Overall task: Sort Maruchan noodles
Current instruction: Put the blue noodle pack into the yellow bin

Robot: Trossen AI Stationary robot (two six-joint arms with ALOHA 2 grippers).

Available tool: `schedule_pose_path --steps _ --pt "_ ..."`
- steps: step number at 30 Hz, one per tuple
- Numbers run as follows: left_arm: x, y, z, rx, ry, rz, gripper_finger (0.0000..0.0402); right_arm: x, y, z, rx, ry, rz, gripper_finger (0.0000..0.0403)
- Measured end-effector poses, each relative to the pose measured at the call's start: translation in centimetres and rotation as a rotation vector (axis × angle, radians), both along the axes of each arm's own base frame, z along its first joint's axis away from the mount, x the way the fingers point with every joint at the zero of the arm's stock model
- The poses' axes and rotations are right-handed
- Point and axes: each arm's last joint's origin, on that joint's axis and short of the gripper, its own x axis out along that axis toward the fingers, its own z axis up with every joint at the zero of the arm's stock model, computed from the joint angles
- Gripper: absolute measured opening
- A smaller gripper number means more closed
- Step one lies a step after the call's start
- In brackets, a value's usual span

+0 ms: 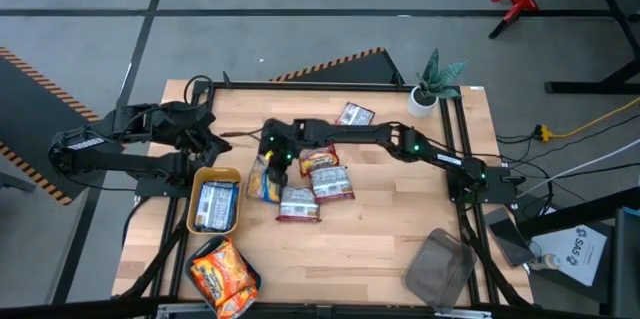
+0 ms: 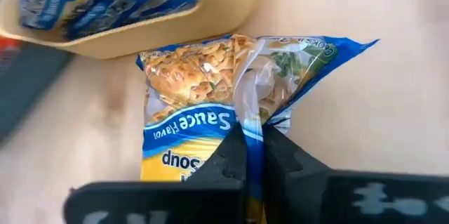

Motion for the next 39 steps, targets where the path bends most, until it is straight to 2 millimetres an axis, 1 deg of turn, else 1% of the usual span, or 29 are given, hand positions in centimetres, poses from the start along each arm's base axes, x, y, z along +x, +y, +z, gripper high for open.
schedule_pose_path --steps 2,4,6,8,13,16,19,22,25,28,30,34,37,39 --pt "0.1 0.0 0.1 0.004 -0.016 0.005 0.0101 -0.5 0.0 1.9 -0.108 -0.014 -0.024 0.0005" --pt "0.0 0.1 0.4 0.016 -0.026 0.038 0.0101 -0.7 0.4 3.7 -0.212 -0.057 -0.029 0.0003" --pt "-0.3 0.2 1.3 0.057 -0.047 0.091 0.0101 -0.6 1.1 5.2 -0.29 -0.117 -0.031 0.0002" --pt "-0.8 0.4 2.7 0.116 -0.084 0.146 0.0101 -0.4 2.0 6.4 -0.353 -0.181 -0.052 0.0002" --pt "-2.9 0.7 6.6 0.298 -0.176 0.324 0.0101 0.4 4.0 7.6 -0.517 -0.294 -0.135 0.0001" --pt "-4.0 0.7 8.4 0.365 -0.224 0.385 0.0101 0.9 5.2 8.6 -0.621 -0.395 -0.2 0.0001" --pt "-4.6 0.7 9.3 0.398 -0.243 0.411 0.0101 1.3 6.1 9.7 -0.691 -0.508 -0.242 0.0001" --pt "-4.6 0.6 9.2 0.392 -0.236 0.404 0.0101 1.6 6.5 10.5 -0.687 -0.597 -0.253 0.0001" --pt "-4.8 0.6 8.8 0.389 -0.19 0.394 0.0101 2.1 6.5 9.7 -0.682 -0.622 -0.262 0.0" --pt "-4.7 0.6 8.5 0.386 -0.146 0.391 0.0101 2.8 6.6 7.4 -0.679 -0.607 -0.261 0.0" --pt "-4.8 0.6 8.4 0.385 -0.135 0.389 0.0101 3.1 6.8 6.2 -0.681 -0.601 -0.263 0.0" --pt "-4.8 0.6 8.4 0.386 -0.135 0.39 0.0101 3.7 7.4 4.8 -0.684 -0.631 -0.267 0.0" --pt "-4.8 0.6 8.4 0.385 -0.134 0.39 0.0101 3.9 7.8 3.6 -0.691 -0.618 -0.264 0.0" --pt "-4.6 0.6 8.1 0.378 -0.128 0.392 0.0101 4.0 8.0 3.3 -0.69 -0.616 -0.256 0.0"
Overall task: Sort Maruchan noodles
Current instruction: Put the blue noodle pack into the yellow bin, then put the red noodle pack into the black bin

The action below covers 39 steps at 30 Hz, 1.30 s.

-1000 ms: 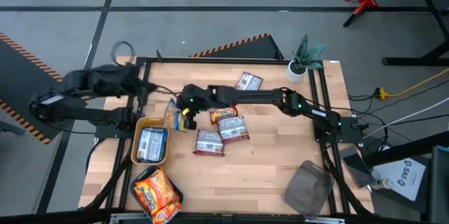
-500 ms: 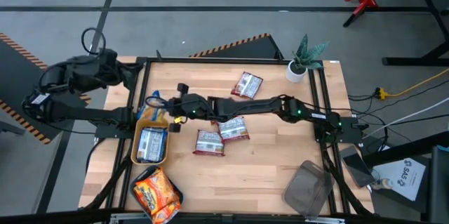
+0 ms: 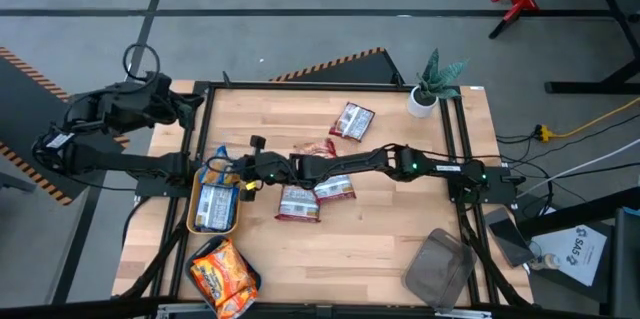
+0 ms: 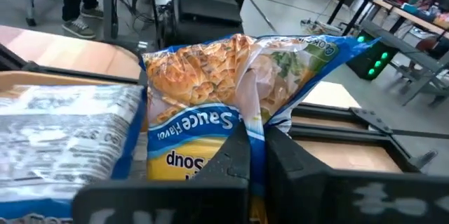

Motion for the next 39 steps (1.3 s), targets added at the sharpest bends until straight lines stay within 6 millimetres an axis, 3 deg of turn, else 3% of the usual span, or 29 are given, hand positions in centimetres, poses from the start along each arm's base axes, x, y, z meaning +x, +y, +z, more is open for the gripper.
schedule_pose_path --steps 6,22,26,29,33,39 --pt "1.2 0.1 -2.1 -0.067 0.054 -0.016 0.0101 -0.1 0.2 -0.2 -0.122 0.053 -0.008 0.0014" --pt "3.9 0.2 -9.3 -0.281 0.242 -0.069 0.0101 -0.3 1.6 -0.5 -0.245 0.116 0.14 0.013" --pt "4.2 0.0 -10.2 -0.343 0.26 -0.123 0.0101 -0.3 2.0 -0.6 -0.28 0.129 0.196 0.0142" --pt "4.2 -0.1 -10.2 -0.374 0.256 -0.154 0.0101 -0.5 2.4 -0.5 -0.307 0.161 0.128 0.0144" --pt "4.3 -0.2 -10.1 -0.38 0.243 -0.166 0.0101 -1.6 2.0 1.9 -0.351 0.245 0.09 0.0144" --pt "4.7 0.0 -7.7 -0.241 0.11 -0.22 0.0101 -6.3 -0.2 9.0 -0.188 0.423 0.03 0.0144"
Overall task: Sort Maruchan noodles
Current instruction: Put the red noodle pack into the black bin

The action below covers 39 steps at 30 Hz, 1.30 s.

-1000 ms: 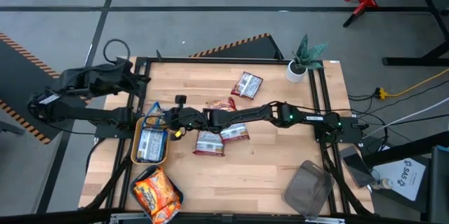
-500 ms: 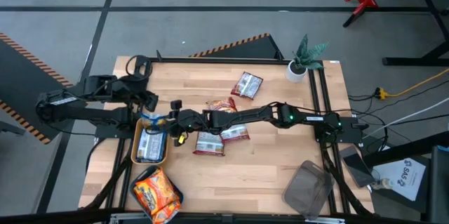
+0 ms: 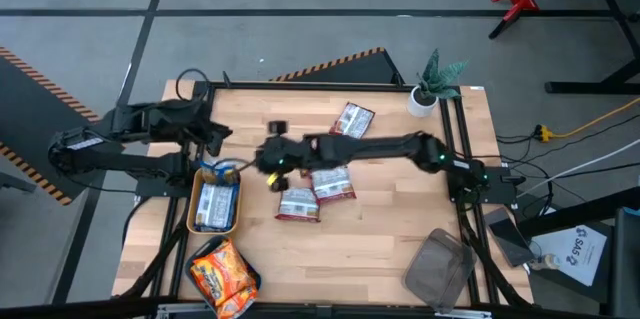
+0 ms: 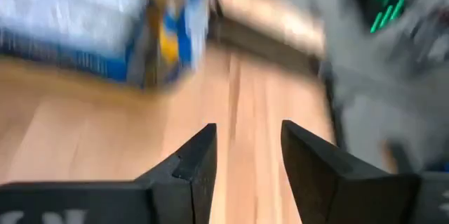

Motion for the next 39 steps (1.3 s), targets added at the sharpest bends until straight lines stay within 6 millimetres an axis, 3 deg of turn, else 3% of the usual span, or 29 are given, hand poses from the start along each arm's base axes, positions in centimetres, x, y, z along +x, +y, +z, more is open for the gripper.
schedule_pose_path --steps 4,9,12,16,20,24,28,31,34,39 --pt "1.4 0.3 1.2 0.072 -0.074 -0.018 0.0101 -3.8 -3.3 1.4 0.112 0.229 -0.169 0.0144" --pt "4.4 1.0 1.5 0.098 -0.126 -0.08 0.0101 -9.5 -8.5 4.7 0.206 0.401 -0.412 0.0144" --pt "7.0 1.9 1.1 0.076 -0.137 -0.149 0.0101 -12.2 -10.7 4.8 0.262 0.49 -0.554 0.0144" --pt "10.3 3.8 0.2 0.04 -0.159 -0.23 0.0101 -15.8 -11.8 4.5 0.285 0.505 -0.693 0.0144" --pt "13.0 6.3 -1.1 -0.011 -0.199 -0.328 0.0101 -19.0 -11.9 1.1 0.375 0.423 -0.766 0.0145" --pt "15.5 8.7 -2.5 -0.025 -0.277 -0.417 0.0101 -22.0 -13.1 -3.4 0.645 0.244 -0.921 0.0162" --pt "17.8 11.2 -3.6 -0.032 -0.393 -0.417 0.0101 -23.7 -14.0 -7.9 0.907 0.14 -1.055 0.0216" --pt "19.2 12.9 -4.8 -0.076 -0.469 -0.394 0.0101 -24.6 -14.3 -10.1 0.979 0.095 -1.129 0.0267" --pt "20.5 14.0 -6.2 -0.13 -0.519 -0.384 0.0101 -25.5 -15.2 -11.5 0.98 0.029 -1.246 0.0308" --pt "22.1 15.7 -9.2 -0.152 -0.507 -0.305 0.0101 -26.4 -17.1 -12.0 0.977 -0.097 -1.361 0.0344"
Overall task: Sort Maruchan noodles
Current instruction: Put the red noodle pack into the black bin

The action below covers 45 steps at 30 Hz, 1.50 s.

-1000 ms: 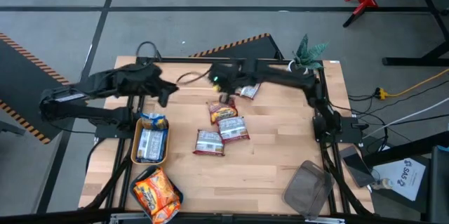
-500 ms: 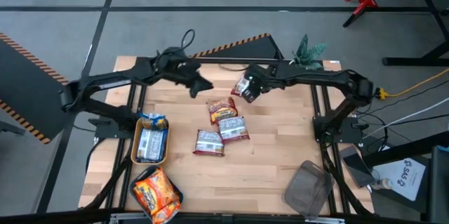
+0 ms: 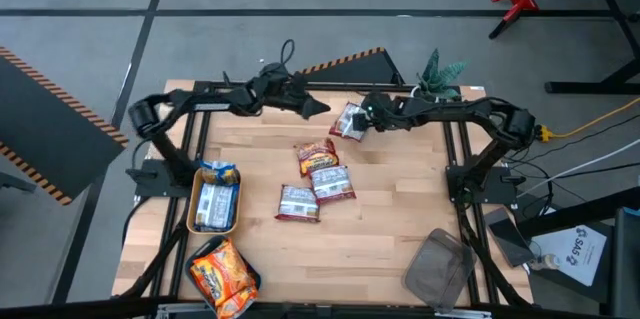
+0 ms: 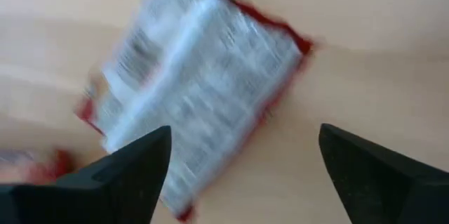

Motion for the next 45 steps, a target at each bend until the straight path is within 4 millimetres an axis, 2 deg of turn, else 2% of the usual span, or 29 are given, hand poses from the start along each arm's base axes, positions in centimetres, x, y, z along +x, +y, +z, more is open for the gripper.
schedule_pose_path --steps 3,7,12,17,23,30,34,41,45 --pt "1.0 1.8 -2.3 -0.066 0.056 0.054 0.0101 0.1 -1.1 -0.1 0.001 -0.068 -0.038 0.0348" --pt "3.0 3.2 -4.4 -0.151 0.091 0.073 0.0101 0.2 -2.1 -0.9 0.003 -0.092 -0.085 0.0344" --pt "5.5 4.1 -6.5 -0.172 0.145 0.069 0.0101 0.3 -2.8 -2.1 0.05 -0.1 -0.089 0.034" --pt "6.8 4.5 -8.8 -0.173 0.302 0.102 0.0097 0.6 -2.9 -2.8 0.069 -0.103 -0.077 0.034" --pt "7.5 5.2 -9.1 -0.172 0.414 0.146 0.0077 1.3 -3.3 -2.7 0.051 -0.19 -0.053 0.034" --pt "7.5 4.5 -9.4 -0.101 0.522 0.123 0.0026 1.9 -3.5 -3.1 0.07 -0.248 -0.061 0.0336" --pt "7.4 4.1 -9.7 -0.07 0.557 0.104 0.0003 2.0 -3.4 -3.6 0.098 -0.249 -0.066 0.0296" --pt "7.4 4.2 -9.8 -0.041 0.57 0.097 0.0002 2.2 -3.5 -3.6 0.106 -0.265 -0.05 0.0171" --pt "7.3 4.2 -9.7 -0.048 0.563 0.085 0.0001 2.2 -3.5 -3.6 0.101 -0.266 -0.027 0.0113"
